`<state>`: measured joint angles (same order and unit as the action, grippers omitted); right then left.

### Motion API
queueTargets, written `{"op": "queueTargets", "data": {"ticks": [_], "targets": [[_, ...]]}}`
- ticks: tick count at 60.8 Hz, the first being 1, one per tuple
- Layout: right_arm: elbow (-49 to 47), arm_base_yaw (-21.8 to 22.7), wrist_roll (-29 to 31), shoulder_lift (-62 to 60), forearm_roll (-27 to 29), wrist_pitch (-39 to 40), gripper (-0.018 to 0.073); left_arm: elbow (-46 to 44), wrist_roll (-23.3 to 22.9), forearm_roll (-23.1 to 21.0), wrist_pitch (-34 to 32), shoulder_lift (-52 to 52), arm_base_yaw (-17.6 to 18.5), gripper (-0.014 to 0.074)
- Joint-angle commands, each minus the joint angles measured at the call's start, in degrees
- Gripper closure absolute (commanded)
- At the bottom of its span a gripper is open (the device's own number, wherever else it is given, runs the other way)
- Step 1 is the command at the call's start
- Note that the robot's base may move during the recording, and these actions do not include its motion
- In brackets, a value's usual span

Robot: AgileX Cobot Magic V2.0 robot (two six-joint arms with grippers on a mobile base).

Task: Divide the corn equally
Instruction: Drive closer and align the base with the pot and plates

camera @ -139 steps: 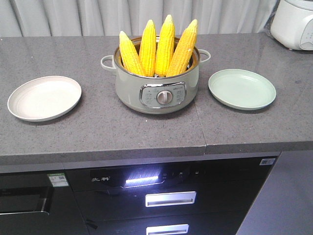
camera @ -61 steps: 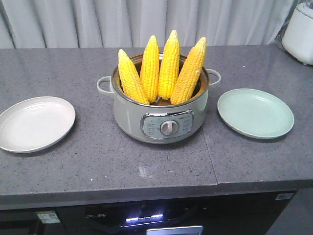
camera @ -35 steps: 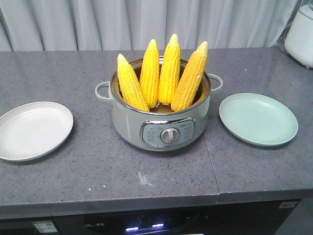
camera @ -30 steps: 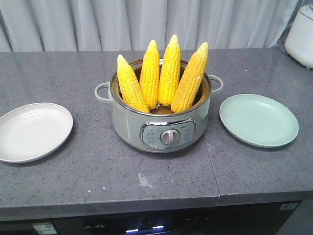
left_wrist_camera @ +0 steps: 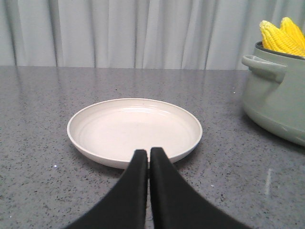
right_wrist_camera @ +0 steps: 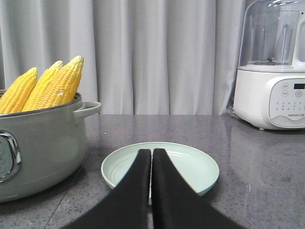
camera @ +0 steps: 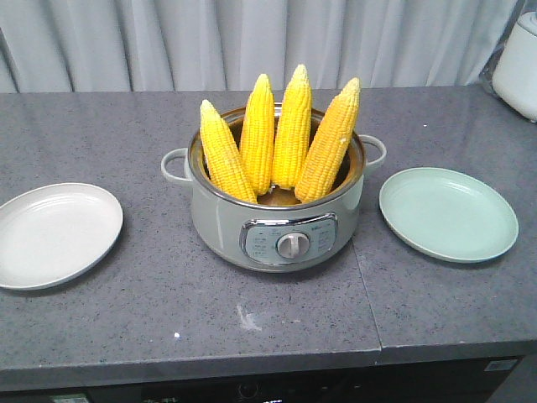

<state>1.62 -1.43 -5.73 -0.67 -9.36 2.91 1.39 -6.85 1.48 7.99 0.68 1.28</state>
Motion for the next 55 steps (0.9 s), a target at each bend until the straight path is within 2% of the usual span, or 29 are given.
{"op": "queueTargets", "data": {"ticks": [1,55], "targets": [[1.03,0.15,0.11,-0.45,-0.63,4.20,0.0564,-1.29,-0.22,-0.46,-4.01,0.82,-0.04,0.0603],[1.03,0.15,0.11,-0.45,-0.63,4.20,0.0564,-1.29,-0.22,-0.46,-4.01,0.82,-0.04,0.0603]]}}
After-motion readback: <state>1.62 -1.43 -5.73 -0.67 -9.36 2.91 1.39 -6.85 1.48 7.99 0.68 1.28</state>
